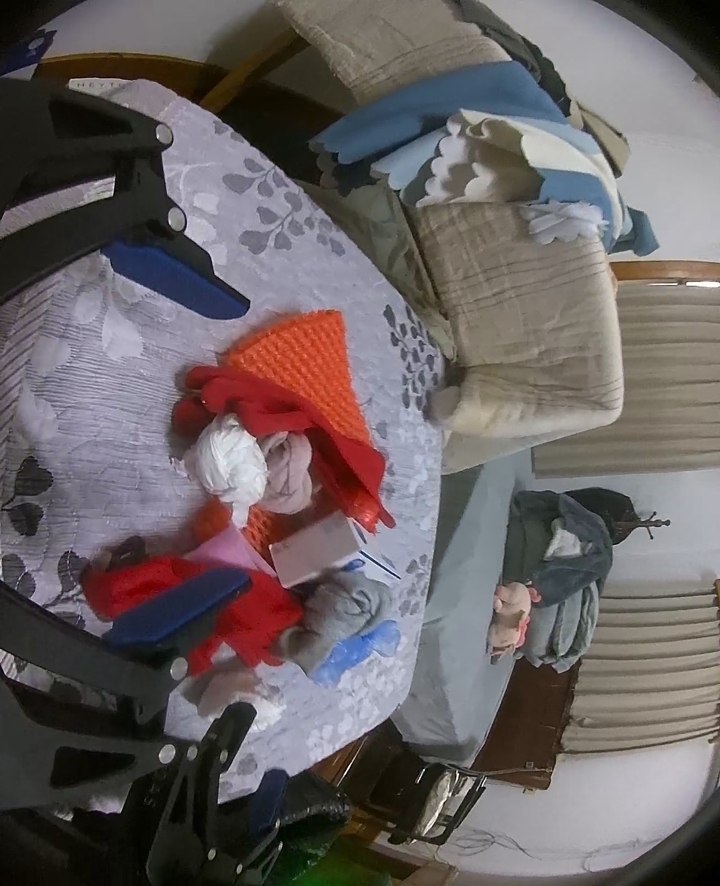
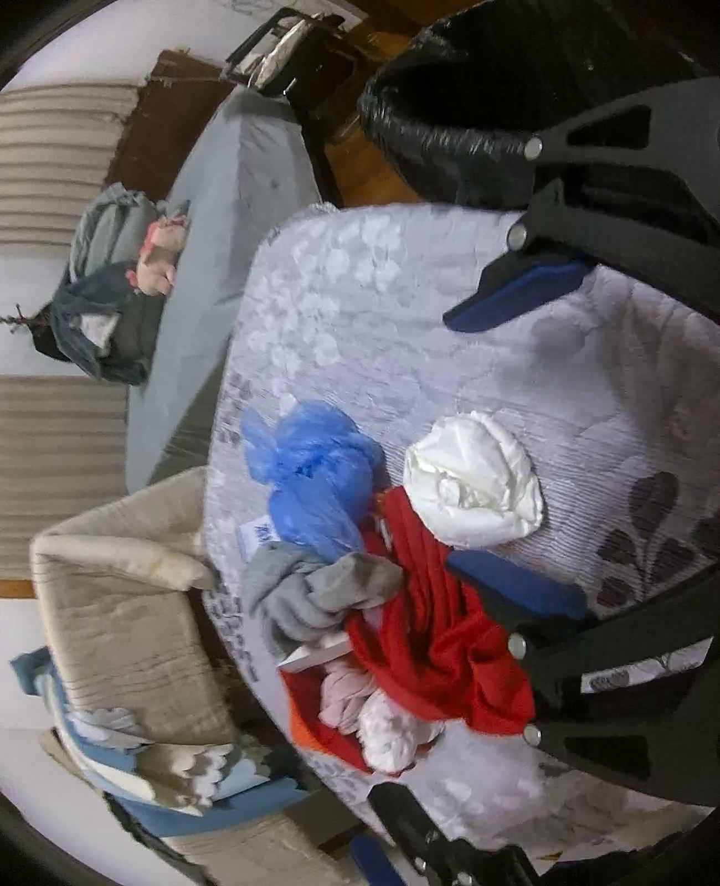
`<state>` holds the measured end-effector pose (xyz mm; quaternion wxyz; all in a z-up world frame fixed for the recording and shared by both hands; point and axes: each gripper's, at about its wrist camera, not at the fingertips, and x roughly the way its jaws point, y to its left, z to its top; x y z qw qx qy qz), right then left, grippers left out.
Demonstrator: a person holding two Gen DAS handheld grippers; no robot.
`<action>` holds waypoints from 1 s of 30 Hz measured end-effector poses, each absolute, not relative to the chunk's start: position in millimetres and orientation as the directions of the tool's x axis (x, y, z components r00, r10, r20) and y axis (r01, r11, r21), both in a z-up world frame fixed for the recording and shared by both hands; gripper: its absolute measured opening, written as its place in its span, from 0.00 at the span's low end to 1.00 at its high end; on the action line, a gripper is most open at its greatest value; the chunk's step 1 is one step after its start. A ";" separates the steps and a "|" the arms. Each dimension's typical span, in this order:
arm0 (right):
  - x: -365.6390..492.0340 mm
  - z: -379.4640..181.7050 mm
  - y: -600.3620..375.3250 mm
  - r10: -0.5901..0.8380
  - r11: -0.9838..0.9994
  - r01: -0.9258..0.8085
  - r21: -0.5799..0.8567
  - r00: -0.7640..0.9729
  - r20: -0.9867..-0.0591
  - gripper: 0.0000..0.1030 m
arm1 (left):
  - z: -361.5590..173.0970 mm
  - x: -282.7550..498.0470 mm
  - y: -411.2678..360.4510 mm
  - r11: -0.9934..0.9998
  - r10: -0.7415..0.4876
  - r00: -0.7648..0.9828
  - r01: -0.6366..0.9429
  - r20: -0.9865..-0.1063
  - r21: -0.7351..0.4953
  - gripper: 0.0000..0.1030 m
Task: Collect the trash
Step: 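Reach the right gripper to the white tissue and grasp it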
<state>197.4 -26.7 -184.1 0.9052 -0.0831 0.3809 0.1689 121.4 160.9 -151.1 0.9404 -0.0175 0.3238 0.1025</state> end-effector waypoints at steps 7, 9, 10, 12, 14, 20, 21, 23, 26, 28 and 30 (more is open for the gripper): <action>208.4 -196.9 -13.2 0.313 0.897 -0.440 0.035 0.577 -0.754 0.44 | -159.4 125.9 160.8 0.982 0.158 0.759 -0.188 -0.632 0.020 0.86; 206.1 -194.1 -14.4 0.321 0.893 -0.448 0.037 0.579 -0.749 0.36 | -160.7 126.3 158.2 0.984 0.143 0.757 -0.177 -0.638 0.009 0.84; 205.7 -191.8 -17.5 0.331 0.894 -0.445 0.053 0.576 -0.748 0.35 | -161.0 126.3 155.8 0.985 0.136 0.756 -0.171 -0.640 0.008 0.84; 204.6 -185.7 -24.6 0.335 0.900 -0.431 0.067 0.586 -0.738 0.33 | -162.3 126.1 150.3 0.988 0.121 0.755 -0.154 -0.644 0.006 0.82; 201.8 -180.0 -30.8 0.325 0.905 -0.421 0.056 0.601 -0.730 0.33 | -162.9 125.9 145.0 0.990 0.105 0.756 -0.138 -0.647 0.000 0.80; 192.9 -165.9 -50.2 0.317 0.915 -0.401 0.052 0.631 -0.708 0.33 | -168.0 129.4 120.4 0.997 0.042 0.752 -0.069 -0.658 -0.016 0.69; 191.5 -164.8 -51.9 0.317 0.914 -0.402 0.049 0.634 -0.705 0.33 | -169.6 131.4 115.0 0.998 0.033 0.749 -0.056 -0.661 -0.013 0.66; 189.2 -162.3 -54.9 0.315 0.914 -0.403 0.043 0.639 -0.702 0.33 | -171.8 134.5 107.8 0.999 0.031 0.749 -0.048 -0.662 -0.007 0.63; 187.4 -159.8 -60.9 0.316 0.917 -0.395 0.053 0.642 -0.699 0.33 | -174.6 140.0 100.7 0.999 0.024 0.751 -0.033 -0.660 -0.001 0.53; 185.8 -157.2 -63.8 0.317 0.918 -0.394 0.053 0.646 -0.694 0.33 | -178.2 145.5 97.1 1.000 0.014 0.742 -0.018 -0.671 0.000 0.40; 184.0 -154.7 -65.1 0.319 0.917 -0.394 0.053 0.648 -0.692 0.33 | -182.0 148.9 95.4 1.000 -0.009 0.731 -0.003 -0.682 -0.016 0.24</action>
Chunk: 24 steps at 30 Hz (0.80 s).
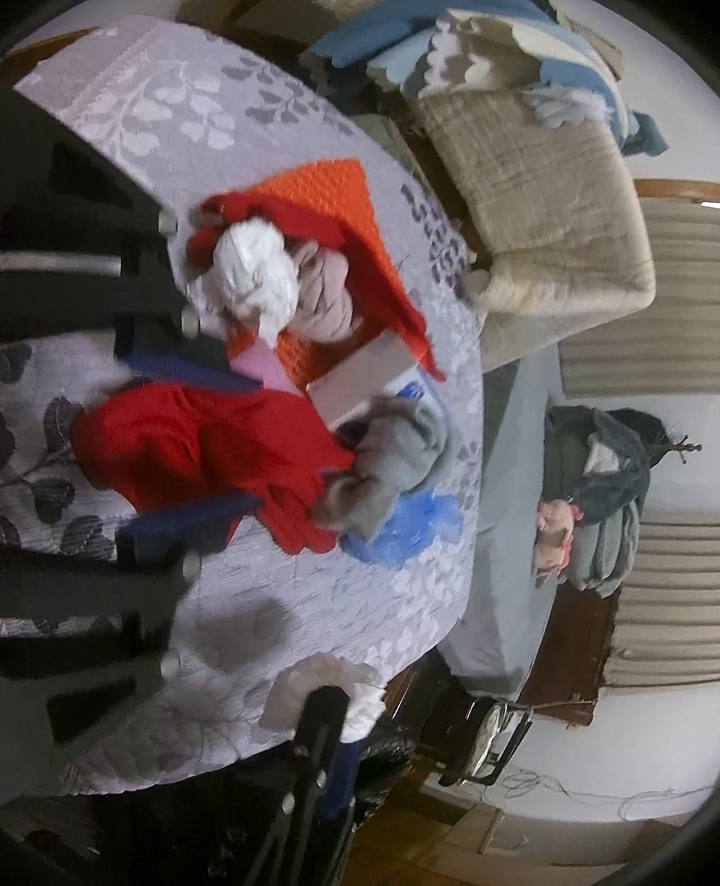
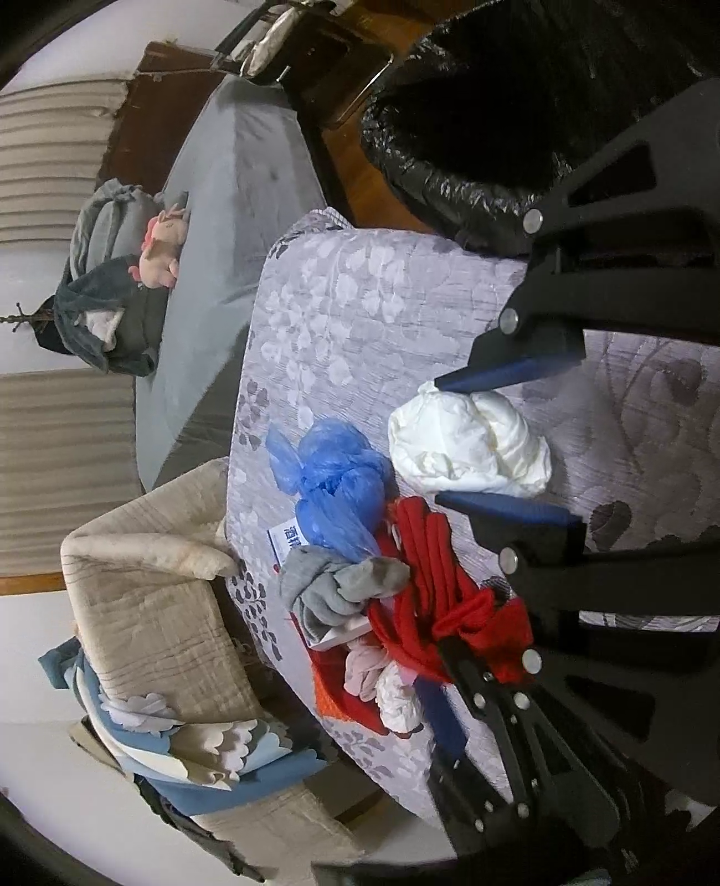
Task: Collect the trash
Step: 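Reach the right gripper to the white tissue and grasp it, then carry the white tissue over the bin and open the right gripper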
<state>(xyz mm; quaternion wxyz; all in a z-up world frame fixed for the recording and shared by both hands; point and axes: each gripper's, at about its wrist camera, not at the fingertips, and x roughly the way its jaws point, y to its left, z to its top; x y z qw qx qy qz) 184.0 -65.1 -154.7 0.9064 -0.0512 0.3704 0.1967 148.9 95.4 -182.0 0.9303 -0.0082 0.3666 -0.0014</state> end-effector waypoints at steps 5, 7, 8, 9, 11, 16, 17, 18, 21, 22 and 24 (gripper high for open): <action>179.0 -147.6 -71.7 0.323 0.919 -0.389 0.060 0.658 -0.680 0.33 | -178.1 144.0 96.7 1.000 -0.017 0.737 0.000 -0.676 -0.025 0.07; 176.5 -144.0 -74.1 0.326 0.920 -0.387 0.064 0.662 -0.675 0.33 | -170.1 139.7 98.7 0.999 -0.022 0.746 -0.005 -0.665 -0.039 0.06; 174.5 -140.7 -75.8 0.328 0.920 -0.386 0.067 0.666 -0.670 0.33 | -163.5 136.2 99.6 0.999 -0.030 0.755 -0.006 -0.655 -0.052 0.06; 173.2 -138.5 -76.7 0.330 0.920 -0.386 0.068 0.669 -0.666 0.33 | -158.6 134.5 100.1 0.998 -0.033 0.760 -0.006 -0.650 -0.058 0.06; 168.8 -131.1 -80.2 0.335 0.920 -0.386 0.071 0.679 -0.653 0.33 | -147.2 129.0 98.5 0.998 -0.043 0.770 -0.001 -0.636 -0.069 0.06; 159.6 -114.5 -94.2 0.335 0.925 -0.372 0.076 0.704 -0.627 0.33 | -120.1 116.8 83.9 0.994 -0.098 0.795 0.054 -0.599 -0.091 0.06; 158.3 -112.0 -97.2 0.333 0.927 -0.367 0.079 0.708 -0.623 0.33 | -115.3 114.0 78.8 0.993 -0.113 0.800 0.071 -0.590 -0.094 0.06; 156.4 -109.1 -101.8 0.329 0.930 -0.359 0.081 0.713 -0.619 0.33 | -111.7 112.9 74.1 0.992 -0.127 0.802 0.086 -0.583 -0.097 0.06; 150.3 -102.7 -114.2 0.306 0.940 -0.334 0.072 0.732 -0.609 0.33 | -105.2 110.8 59.2 0.986 -0.166 0.807 0.126 -0.566 -0.110 0.06; 148.2 -100.7 -118.8 0.297 0.944 -0.324 0.068 0.738 -0.606 0.33 | -103.5 110.0 53.9 0.983 -0.181 0.807 0.140 -0.561 -0.115 0.06; 144.5 -95.8 -132.5 0.272 0.953 -0.297 0.059 0.753 -0.600 0.33 | -100.4 111.6 43.0 0.978 -0.208 0.806 0.169 -0.554 -0.121 0.06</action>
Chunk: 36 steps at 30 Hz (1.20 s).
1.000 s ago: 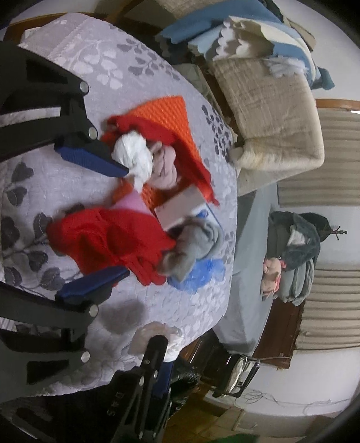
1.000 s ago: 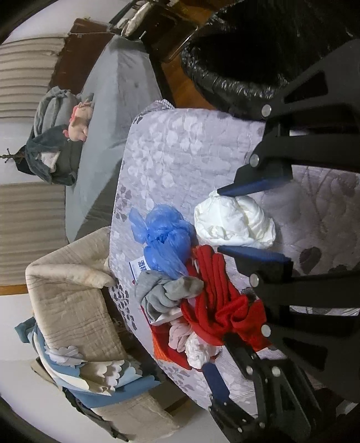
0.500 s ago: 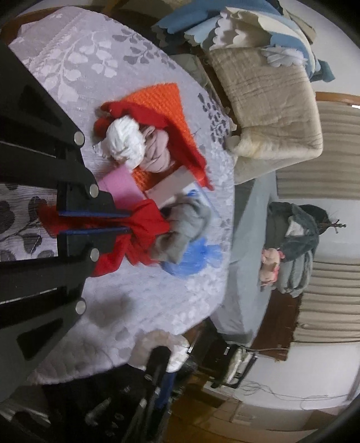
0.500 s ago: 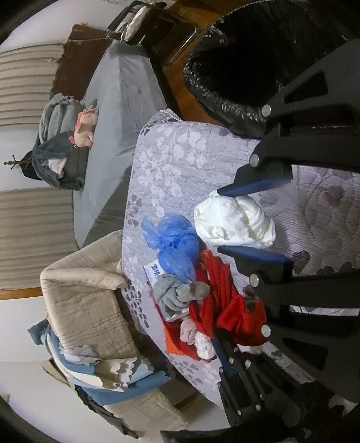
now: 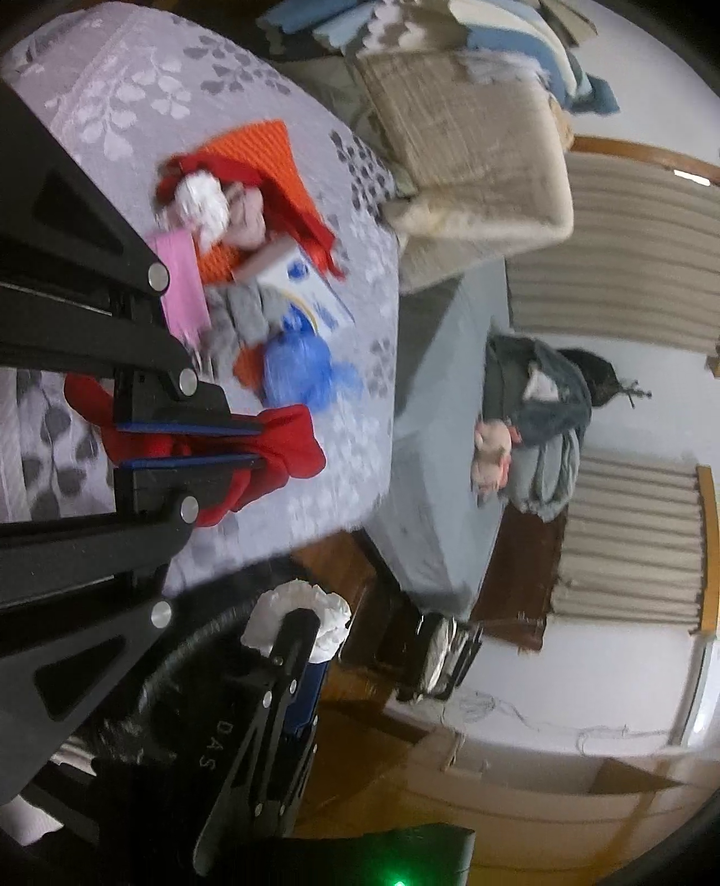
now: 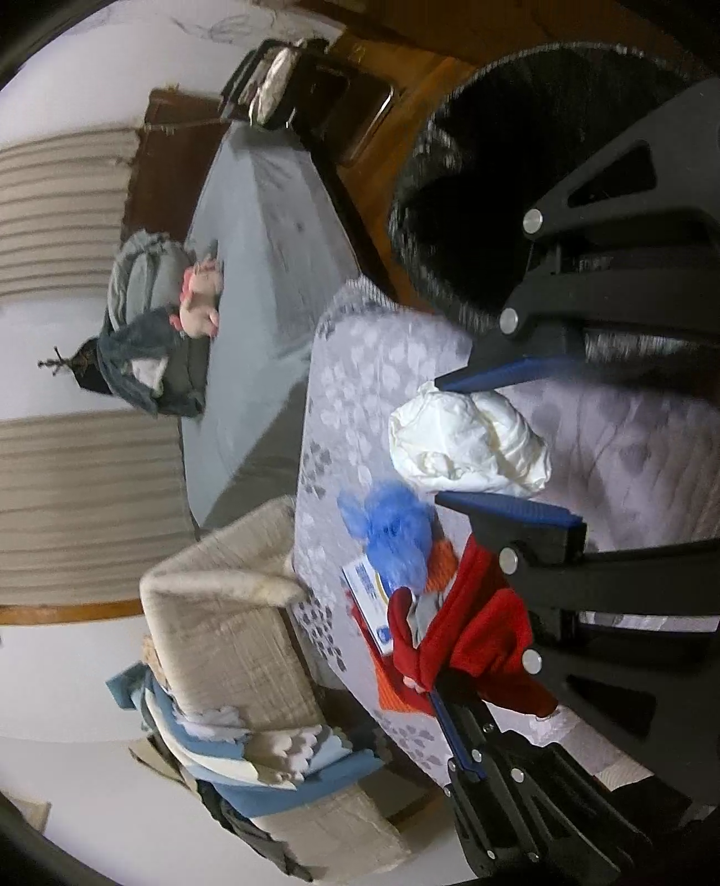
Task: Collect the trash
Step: 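Carry the white tissue over the bin and open the right gripper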
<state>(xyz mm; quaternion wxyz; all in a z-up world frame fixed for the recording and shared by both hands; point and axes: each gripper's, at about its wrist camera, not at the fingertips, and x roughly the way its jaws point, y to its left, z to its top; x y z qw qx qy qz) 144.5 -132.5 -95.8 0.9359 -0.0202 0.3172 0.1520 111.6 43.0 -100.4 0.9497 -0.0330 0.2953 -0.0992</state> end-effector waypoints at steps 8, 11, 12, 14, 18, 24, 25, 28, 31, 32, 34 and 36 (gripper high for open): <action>136.1 -81.1 -192.7 0.158 0.986 -0.165 0.041 0.801 -0.577 0.33 | -89.6 122.6 -5.4 0.955 -0.295 0.796 0.267 -0.529 -0.132 0.06; 133.2 -79.7 -215.0 0.116 0.993 -0.115 0.037 0.815 -0.568 0.33 | -86.0 130.1 -27.4 0.942 -0.332 0.789 0.310 -0.517 -0.131 0.06; 132.4 -79.4 -221.8 0.102 0.994 -0.100 0.035 0.819 -0.565 0.33 | -84.2 133.2 -37.2 0.934 -0.351 0.784 0.330 -0.512 -0.135 0.06; 130.7 -78.1 -237.9 0.070 0.997 -0.065 0.028 0.827 -0.558 0.33 | -81.0 136.9 -50.5 0.925 -0.372 0.781 0.354 -0.502 -0.136 0.06; 128.6 -79.5 -267.7 0.009 1.000 0.002 0.019 0.832 -0.555 0.33 | -76.3 149.7 -83.3 0.903 -0.420 0.766 0.407 -0.487 -0.138 0.06; 126.5 -97.0 -304.0 -0.065 0.996 0.090 0.013 0.810 -0.583 0.38 | -85.4 166.4 -122.4 0.871 -0.476 0.718 0.465 -0.507 -0.159 0.06; 125.6 -99.4 -306.7 -0.072 0.995 0.097 0.012 0.805 -0.589 0.39 | -86.9 168.6 -127.7 0.863 -0.488 0.706 0.477 -0.514 -0.166 0.06; 121.9 -108.5 -319.3 -0.102 0.992 0.126 -0.002 0.791 -0.603 0.48 | -94.9 173.9 -137.2 0.846 -0.515 0.670 0.499 -0.535 -0.189 0.17; 119.3 -109.6 -323.1 -0.115 0.990 0.143 -0.001 0.794 -0.597 0.63 | -100.0 174.3 -135.2 0.847 -0.513 0.664 0.492 -0.544 -0.199 0.37; 117.3 -109.1 -323.8 -0.121 0.989 0.148 -0.003 0.799 -0.589 0.70 | -100.9 173.3 -131.2 0.852 -0.507 0.668 0.486 -0.545 -0.197 0.42; 117.6 -108.0 -320.1 -0.127 0.988 0.152 -0.005 0.805 -0.580 0.77 | -101.5 170.8 -121.2 0.867 -0.482 0.685 0.464 -0.546 -0.183 0.51; 116.6 -105.4 -314.5 -0.123 0.989 0.147 -0.004 0.814 -0.567 0.88 | -98.9 167.2 -107.4 0.886 -0.448 0.713 0.434 -0.539 -0.162 0.61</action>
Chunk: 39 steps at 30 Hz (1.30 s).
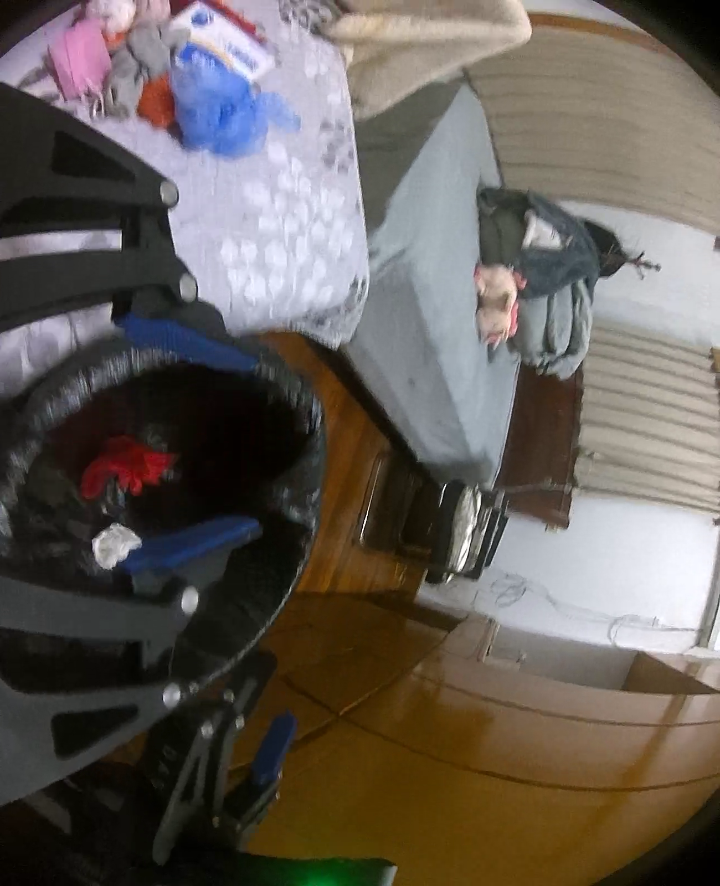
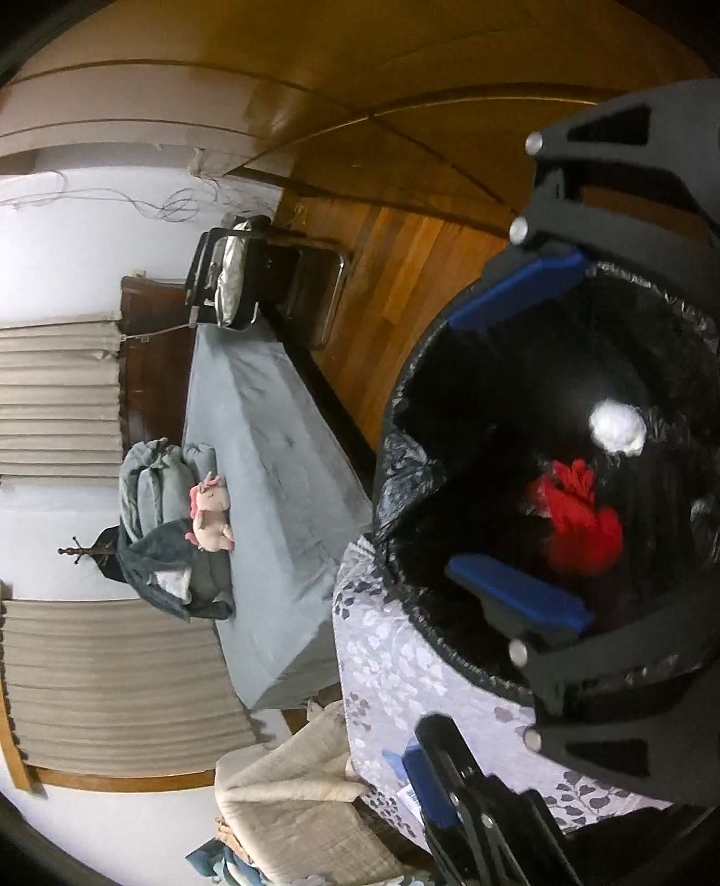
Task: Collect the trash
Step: 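Carry the white tissue over the bin and open the right gripper, then lower the left gripper onto the pink mask and grasp it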
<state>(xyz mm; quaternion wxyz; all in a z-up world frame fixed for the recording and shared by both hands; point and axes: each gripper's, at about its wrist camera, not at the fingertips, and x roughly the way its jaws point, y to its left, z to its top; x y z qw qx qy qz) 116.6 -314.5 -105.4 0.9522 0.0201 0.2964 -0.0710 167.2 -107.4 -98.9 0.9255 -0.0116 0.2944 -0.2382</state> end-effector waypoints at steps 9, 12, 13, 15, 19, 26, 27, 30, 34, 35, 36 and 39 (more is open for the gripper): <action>133.8 -93.9 -245.7 0.018 0.999 0.009 0.047 0.841 -0.541 0.92 | -93.3 146.4 -4.4 0.978 -0.203 0.825 0.199 -0.527 -0.066 0.79; 141.7 -95.0 -209.3 0.089 0.996 -0.069 0.058 0.835 -0.543 0.92 | -96.8 140.3 29.8 0.993 -0.112 0.837 0.112 -0.536 -0.032 0.79; 143.4 -96.1 -196.6 0.112 0.994 -0.096 0.058 0.832 -0.544 0.92 | -98.9 138.6 39.6 0.996 -0.084 0.838 0.086 -0.539 -0.021 0.79; 147.4 -96.9 -175.6 0.149 0.988 -0.140 0.058 0.825 -0.546 0.92 | -104.9 135.3 62.9 1.000 -0.020 0.836 0.027 -0.549 0.004 0.79; 154.5 -104.9 -140.2 0.213 0.975 -0.214 0.065 0.804 -0.555 0.92 | -120.4 129.0 93.7 0.999 0.052 0.815 -0.048 -0.577 0.022 0.79; 166.7 -127.8 -91.8 0.266 0.955 -0.295 0.042 0.779 -0.568 0.92 | -152.3 124.6 115.7 0.996 0.081 0.775 -0.085 -0.627 0.024 0.72; 166.4 -130.9 -90.4 0.270 0.953 -0.299 0.044 0.776 -0.570 0.92 | -156.1 125.8 116.5 0.996 0.078 0.771 -0.083 -0.632 0.022 0.70; 171.3 -138.2 -84.5 0.283 0.948 -0.314 0.048 0.766 -0.577 0.92 | -168.7 127.3 117.8 0.997 0.066 0.750 -0.081 -0.658 0.007 0.66; 173.1 -147.9 -78.8 0.288 0.943 -0.331 0.036 0.756 -0.589 0.92 | -184.0 132.5 122.8 0.995 0.053 0.722 -0.093 -0.690 -0.021 0.64; 173.8 -149.6 -78.3 0.289 0.942 -0.333 0.037 0.752 -0.592 0.92 | -186.8 133.8 123.9 0.995 0.048 0.717 -0.095 -0.696 -0.029 0.64; 174.6 -151.0 -77.5 0.289 0.942 -0.334 0.037 0.750 -0.595 0.92 | -190.2 135.6 124.9 0.994 0.045 0.709 -0.098 -0.703 -0.036 0.64; 176.8 -155.1 -75.4 0.287 0.941 -0.336 0.033 0.744 -0.604 0.92 | -197.8 139.5 125.9 0.994 0.031 0.692 -0.100 -0.721 -0.053 0.64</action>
